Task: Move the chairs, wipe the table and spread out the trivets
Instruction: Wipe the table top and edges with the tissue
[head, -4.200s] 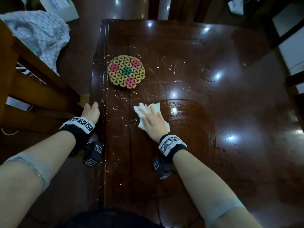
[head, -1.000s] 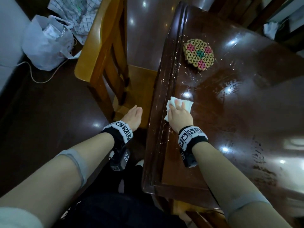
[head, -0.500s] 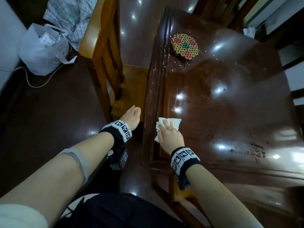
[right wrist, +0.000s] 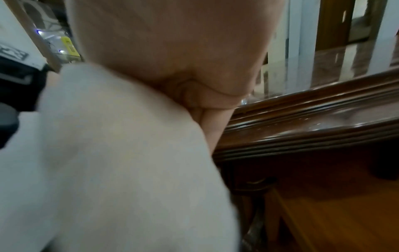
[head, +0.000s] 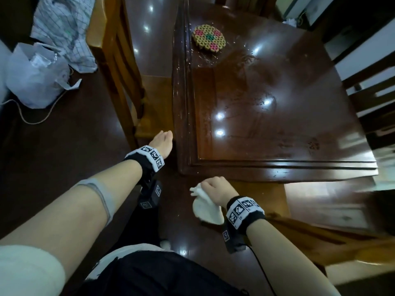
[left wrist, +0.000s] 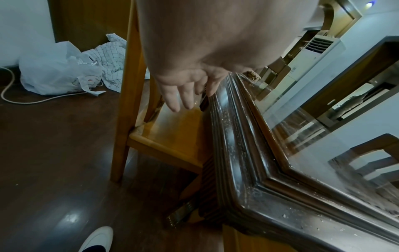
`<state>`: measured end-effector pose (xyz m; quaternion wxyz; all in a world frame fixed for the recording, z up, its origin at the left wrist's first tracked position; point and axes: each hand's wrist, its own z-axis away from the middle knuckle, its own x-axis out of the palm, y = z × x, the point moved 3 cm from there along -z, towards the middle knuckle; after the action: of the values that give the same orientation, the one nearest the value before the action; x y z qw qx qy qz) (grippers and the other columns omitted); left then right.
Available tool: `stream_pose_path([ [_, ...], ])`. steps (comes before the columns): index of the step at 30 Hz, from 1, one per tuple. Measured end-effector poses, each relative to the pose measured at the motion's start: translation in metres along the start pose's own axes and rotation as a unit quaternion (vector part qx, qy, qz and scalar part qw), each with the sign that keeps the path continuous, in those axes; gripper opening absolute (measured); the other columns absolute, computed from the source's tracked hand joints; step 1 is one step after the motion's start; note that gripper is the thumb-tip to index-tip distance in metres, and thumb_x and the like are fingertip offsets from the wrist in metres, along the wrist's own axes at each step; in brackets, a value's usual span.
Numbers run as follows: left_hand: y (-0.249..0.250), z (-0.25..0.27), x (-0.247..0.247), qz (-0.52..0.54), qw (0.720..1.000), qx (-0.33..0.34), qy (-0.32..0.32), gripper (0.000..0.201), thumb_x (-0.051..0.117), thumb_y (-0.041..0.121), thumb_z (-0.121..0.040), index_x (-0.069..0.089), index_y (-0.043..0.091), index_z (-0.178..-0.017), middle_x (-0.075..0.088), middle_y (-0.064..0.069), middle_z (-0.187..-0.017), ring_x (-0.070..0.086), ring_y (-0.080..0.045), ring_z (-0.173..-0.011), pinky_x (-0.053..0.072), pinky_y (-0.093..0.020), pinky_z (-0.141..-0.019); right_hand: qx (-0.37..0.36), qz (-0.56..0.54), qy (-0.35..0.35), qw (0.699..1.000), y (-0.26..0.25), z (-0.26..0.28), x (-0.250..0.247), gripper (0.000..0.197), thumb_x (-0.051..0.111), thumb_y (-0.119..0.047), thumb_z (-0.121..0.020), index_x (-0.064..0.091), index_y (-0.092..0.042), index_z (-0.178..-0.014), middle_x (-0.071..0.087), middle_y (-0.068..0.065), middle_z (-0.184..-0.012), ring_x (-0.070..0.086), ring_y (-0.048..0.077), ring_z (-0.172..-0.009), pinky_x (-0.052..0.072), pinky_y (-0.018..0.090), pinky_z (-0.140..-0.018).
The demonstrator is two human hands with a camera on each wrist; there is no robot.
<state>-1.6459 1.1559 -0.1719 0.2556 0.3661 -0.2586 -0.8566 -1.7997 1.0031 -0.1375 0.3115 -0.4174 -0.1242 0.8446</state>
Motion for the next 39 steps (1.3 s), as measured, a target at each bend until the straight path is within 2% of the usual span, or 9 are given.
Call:
stream_pose_path([
  [7, 0.002, -0.008, -0.008, 0.005, 1.0, -0.012, 0.011, 0.057, 0.012, 0.04, -0.104, 0.023, 0.011, -0.151, 0.014, -0.002, -0.161, 0.012, -0.018, -0.148, 0.008, -0.034, -0.119, 0.063, -0.103, 0.338, 0.933, 0.041, 0.011, -0.046, 0.041, 0.041, -0.018, -0.094, 0.041, -0.02, -0.053, 0.042, -0.004, -0.051, 0.038, 0.016, -0.049, 0.032, 0.03, -0.053],
  [11, 0.01, -0.022, -0.013, -0.009, 1.0, -0.005, 0.009, 0.056, 0.012, 0.038, -0.104, 0.026, 0.009, -0.15, 0.015, -0.004, -0.16, 0.012, -0.019, -0.148, 0.009, -0.034, -0.119, 0.123, -0.136, 0.434, 0.882, 0.056, 0.004, -0.082, 0.037, 0.033, -0.027, -0.099, 0.064, -0.011, -0.087, 0.066, 0.005, -0.083, 0.061, 0.027, -0.079, 0.044, 0.035, -0.069],
  [15, 0.021, -0.049, -0.017, -0.008, 1.0, -0.015, -0.007, 0.056, 0.012, 0.037, -0.104, 0.033, 0.006, -0.146, 0.019, -0.007, -0.159, 0.015, -0.021, -0.147, 0.011, -0.035, -0.119, 0.115, -0.038, 0.321, 0.939, 0.079, -0.049, -0.1, 0.041, 0.025, -0.032, -0.103, 0.038, -0.035, -0.142, 0.031, 0.001, -0.15, 0.033, 0.026, -0.132, 0.035, 0.053, -0.105],
  [20, 0.033, -0.075, -0.021, 0.003, 0.999, -0.023, -0.024, 0.057, 0.011, 0.037, -0.104, 0.035, 0.003, -0.144, 0.025, -0.011, -0.157, 0.021, -0.024, -0.145, 0.015, -0.037, -0.118, 0.193, 0.131, 0.173, 0.957, 0.084, -0.101, -0.087, 0.05, 0.018, -0.039, -0.101, 0.014, -0.038, -0.15, -0.001, 0.008, -0.16, -0.004, 0.044, -0.142, 0.012, 0.063, -0.112],
  [23, 0.035, -0.085, -0.026, -0.004, 0.999, -0.037, -0.028, 0.057, 0.011, 0.039, -0.104, 0.024, 0.008, -0.151, 0.017, -0.005, -0.16, 0.014, -0.019, -0.147, 0.01, -0.034, -0.118, 0.071, 0.179, 0.181, 0.964, 0.061, -0.113, -0.074, 0.056, 0.015, -0.045, -0.097, 0.026, -0.032, -0.15, 0.017, 0.005, -0.16, 0.006, 0.041, -0.145, 0.016, 0.056, -0.112],
  [29, 0.028, -0.09, -0.028, -0.002, 0.999, -0.046, -0.016, 0.058, 0.012, 0.039, -0.104, 0.037, 0.006, -0.145, 0.032, -0.009, -0.154, 0.028, -0.025, -0.142, 0.019, -0.038, -0.117, -0.135, 0.07, 0.222, 0.963, 0.021, -0.1, -0.033, 0.046, 0.029, -0.037, -0.097, 0.059, -0.025, -0.13, 0.049, -0.001, -0.144, 0.029, 0.026, -0.143, 0.018, 0.047, -0.114],
  [33, 0.022, -0.079, -0.021, -0.03, 0.998, -0.058, -0.013, 0.056, 0.012, 0.039, -0.105, 0.036, 0.008, -0.145, 0.035, -0.01, -0.152, 0.033, -0.027, -0.139, 0.023, -0.035, -0.111, -0.246, -0.063, 0.144, 0.956, -0.018, -0.076, -0.01, 0.032, 0.04, -0.023, -0.101, 0.064, -0.033, -0.12, 0.053, -0.021, -0.132, 0.036, 0.004, -0.135, 0.007, 0.019, -0.112],
  [36, 0.017, -0.07, -0.016, -0.041, 0.996, -0.077, -0.023, 0.057, 0.01, 0.041, -0.104, 0.029, 0.011, -0.149, 0.029, -0.009, -0.155, 0.028, -0.028, -0.142, 0.019, -0.035, -0.113, -0.223, -0.215, 0.072, 0.948, -0.027, -0.06, -0.001, 0.028, 0.046, -0.014, -0.101, 0.066, -0.025, -0.117, 0.059, -0.017, -0.123, 0.05, -0.004, -0.123, 0.028, 0.018, -0.11],
  [39, 0.014, -0.064, -0.013, -0.042, 0.995, -0.089, -0.02, 0.059, 0.009, 0.043, -0.104, 0.027, 0.012, -0.15, 0.027, -0.009, -0.156, 0.025, -0.028, -0.143, 0.017, -0.037, -0.115, -0.124, -0.349, 0.176, 0.912, -0.01, -0.047, -0.013, 0.02, 0.051, -0.013, -0.099, 0.069, -0.012, -0.107, 0.068, -0.01, -0.099, 0.062, -0.004, -0.089, 0.048, 0.02, -0.081],
])
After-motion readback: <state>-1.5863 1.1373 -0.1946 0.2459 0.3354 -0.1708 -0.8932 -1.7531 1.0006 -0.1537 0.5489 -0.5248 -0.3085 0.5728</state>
